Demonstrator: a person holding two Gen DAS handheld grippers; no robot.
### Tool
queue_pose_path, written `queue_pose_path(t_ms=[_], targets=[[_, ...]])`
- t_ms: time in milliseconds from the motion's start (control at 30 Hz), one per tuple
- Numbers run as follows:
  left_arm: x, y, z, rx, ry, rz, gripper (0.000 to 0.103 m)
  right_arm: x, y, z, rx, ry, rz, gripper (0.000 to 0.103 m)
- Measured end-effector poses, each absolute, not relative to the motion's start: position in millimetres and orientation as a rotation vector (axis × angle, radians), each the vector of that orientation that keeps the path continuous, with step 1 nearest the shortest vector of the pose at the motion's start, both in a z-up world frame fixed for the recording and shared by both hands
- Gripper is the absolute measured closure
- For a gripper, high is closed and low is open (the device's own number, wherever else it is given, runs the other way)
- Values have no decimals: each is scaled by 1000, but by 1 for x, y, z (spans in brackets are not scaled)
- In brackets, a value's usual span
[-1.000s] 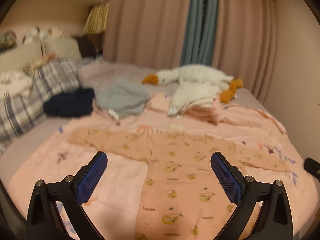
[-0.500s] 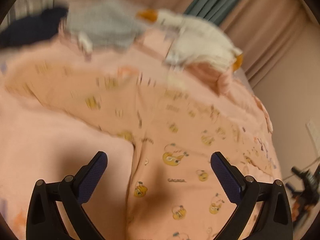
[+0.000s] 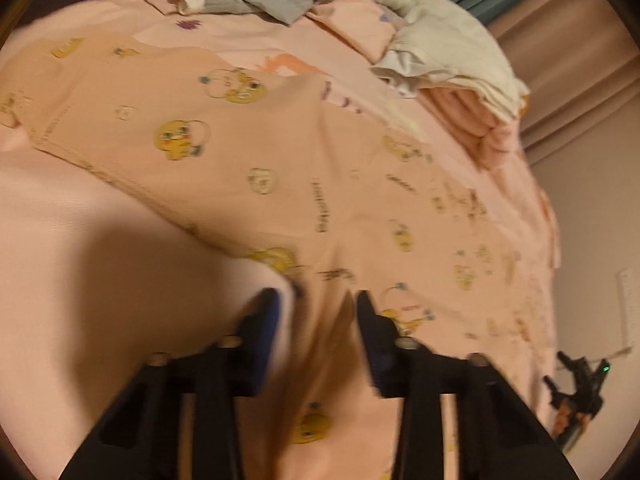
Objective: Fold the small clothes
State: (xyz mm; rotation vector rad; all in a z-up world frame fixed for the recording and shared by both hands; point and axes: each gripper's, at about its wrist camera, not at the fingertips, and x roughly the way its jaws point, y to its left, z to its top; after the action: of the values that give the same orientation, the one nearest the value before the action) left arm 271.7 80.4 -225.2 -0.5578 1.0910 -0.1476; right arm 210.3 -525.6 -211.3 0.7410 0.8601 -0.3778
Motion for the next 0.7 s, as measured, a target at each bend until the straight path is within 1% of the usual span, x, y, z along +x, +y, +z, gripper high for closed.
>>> queue_pose_path(t_ms=[100, 133, 200, 267, 367, 400, 433, 467, 533, 567, 600, 700], targets=[[270, 81, -227, -529, 1086, -125, 79, 210, -548, -230, 840, 865, -406, 32], [270, 82, -227, -531, 1082, -119, 80, 208, -555, -235, 870, 857, -410, 35], [271, 83, -230, -541, 1074, -110, 83, 204, -565, -240, 924, 828, -402, 40], [271, 83, -232, -544, 1064, -94, 87, 198, -576, -241, 986, 762, -386, 42], [271, 82, -232, -529, 1053, -84, 89, 196, -590, -239, 1015, 660, -389, 45], [270, 81, -232, -521, 1051, -78, 89, 197, -593, -240, 1012, 642, -388, 49], [271, 80, -232, -513, 1049, -71, 90, 198, -598, -242, 1012, 624, -397, 57], [271, 78, -231, -505, 1048, -62, 90, 199, -602, -245, 1017, 619, -410, 62], [273, 74, -230, -476, 1049, -45, 90, 201, -609, -254, 1034, 622, -431, 86], [273, 72, -230, -462, 1049, -39, 90, 200, -613, -258, 1042, 616, -437, 91], [273, 69, -229, -445, 1047, -32, 90, 200, -615, -260, 1046, 611, -448, 100], [271, 64, -228, -403, 1030, -13, 90, 199, -617, -260, 1059, 596, -443, 98]])
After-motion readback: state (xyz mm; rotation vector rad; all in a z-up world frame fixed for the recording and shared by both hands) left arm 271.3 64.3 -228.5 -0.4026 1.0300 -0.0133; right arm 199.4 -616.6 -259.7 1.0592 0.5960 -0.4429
